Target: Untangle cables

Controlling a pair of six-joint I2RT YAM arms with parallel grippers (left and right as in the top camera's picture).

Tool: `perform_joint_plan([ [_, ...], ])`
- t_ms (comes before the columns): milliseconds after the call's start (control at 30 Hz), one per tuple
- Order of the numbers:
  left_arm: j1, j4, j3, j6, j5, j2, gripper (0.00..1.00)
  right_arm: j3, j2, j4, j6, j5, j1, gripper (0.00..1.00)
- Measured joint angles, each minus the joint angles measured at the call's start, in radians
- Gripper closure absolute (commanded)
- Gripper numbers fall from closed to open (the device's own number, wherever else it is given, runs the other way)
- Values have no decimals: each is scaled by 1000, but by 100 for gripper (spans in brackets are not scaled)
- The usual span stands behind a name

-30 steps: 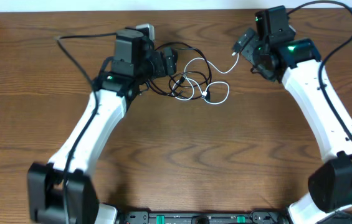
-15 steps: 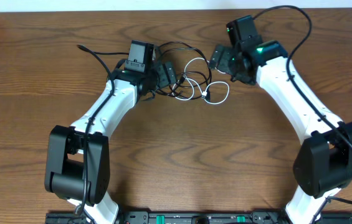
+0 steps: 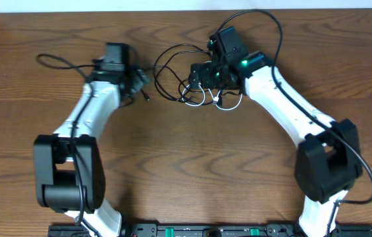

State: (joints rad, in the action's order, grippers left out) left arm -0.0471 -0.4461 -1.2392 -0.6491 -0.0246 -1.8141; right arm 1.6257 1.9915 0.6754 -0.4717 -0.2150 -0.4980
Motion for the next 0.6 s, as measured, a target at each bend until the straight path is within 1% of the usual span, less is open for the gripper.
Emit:
perform_joint_plan([
  [133, 74, -5, 0, -11, 31, 0, 7, 0, 62, -22, 5, -59, -19, 18],
  [200, 93, -23, 0, -13, 42, 0, 7, 0, 91, -36, -3, -70, -38, 27],
  [267, 101, -39, 0, -14, 48, 0, 7, 0, 123, -53, -17, -80, -58, 32],
  [333, 103, -53, 0, -17, 52, 0, 7, 0, 157, -70, -31, -89, -74, 36],
  [433, 103, -64, 0, -20, 54, 0, 7, 0, 196, -82, -42, -99, -85, 44],
  [467, 103, -65, 0, -21, 56, 0, 7, 0, 204, -85, -44, -100, -85, 45],
  [533, 103, -66, 0, -23, 56, 0, 7, 0, 211, -92, -47, -100, -84, 50],
  [600, 103, -66, 0, -25, 56, 0, 7, 0, 212, -106, -47, -97, -83, 53],
])
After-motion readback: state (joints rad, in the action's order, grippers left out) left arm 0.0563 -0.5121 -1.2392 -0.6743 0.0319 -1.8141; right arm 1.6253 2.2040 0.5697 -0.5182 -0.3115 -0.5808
